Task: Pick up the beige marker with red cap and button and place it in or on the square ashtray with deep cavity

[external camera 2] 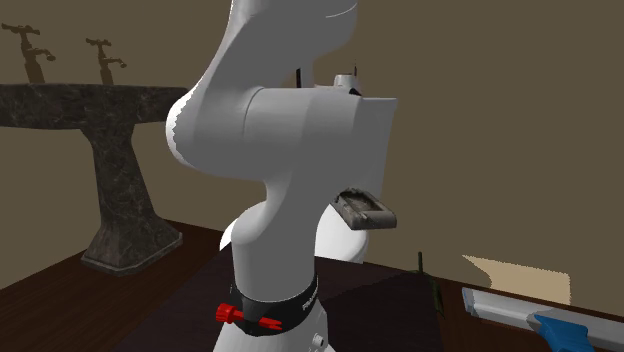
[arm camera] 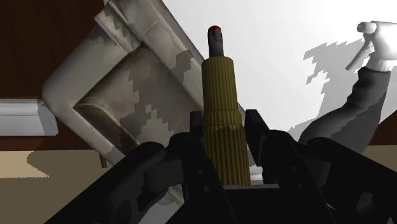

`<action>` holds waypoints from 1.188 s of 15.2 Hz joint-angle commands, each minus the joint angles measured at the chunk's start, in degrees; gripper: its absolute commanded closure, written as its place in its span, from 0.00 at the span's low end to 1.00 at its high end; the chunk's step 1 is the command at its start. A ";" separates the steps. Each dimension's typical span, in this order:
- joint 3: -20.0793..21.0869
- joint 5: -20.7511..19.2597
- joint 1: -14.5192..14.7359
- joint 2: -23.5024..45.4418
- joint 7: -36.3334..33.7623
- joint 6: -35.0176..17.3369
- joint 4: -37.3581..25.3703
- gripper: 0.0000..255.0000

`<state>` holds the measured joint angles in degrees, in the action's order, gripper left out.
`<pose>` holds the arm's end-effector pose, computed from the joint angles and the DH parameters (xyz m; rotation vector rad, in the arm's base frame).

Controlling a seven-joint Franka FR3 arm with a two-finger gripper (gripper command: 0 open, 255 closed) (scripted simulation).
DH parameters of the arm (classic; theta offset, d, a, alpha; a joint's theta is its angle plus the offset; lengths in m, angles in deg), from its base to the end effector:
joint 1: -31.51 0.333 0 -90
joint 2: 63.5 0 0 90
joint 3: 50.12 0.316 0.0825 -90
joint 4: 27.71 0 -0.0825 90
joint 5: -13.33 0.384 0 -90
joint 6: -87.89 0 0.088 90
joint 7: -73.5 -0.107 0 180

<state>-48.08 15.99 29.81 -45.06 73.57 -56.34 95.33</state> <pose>0.5749 0.0028 0.2551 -3.1009 0.0496 -0.0743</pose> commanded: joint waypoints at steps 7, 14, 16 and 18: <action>-1.24 0.62 -3.98 8.89 5.65 3.49 -12.15 1.00; -1.15 0.77 -4.02 12.91 5.89 -0.40 -12.29 1.00; -1.13 0.81 -4.03 14.12 5.96 -1.46 -12.44 1.00; -1.11 0.83 -4.04 14.76 5.99 -2.01 -12.53 1.00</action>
<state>-49.21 16.79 25.79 -30.67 79.54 -58.11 82.83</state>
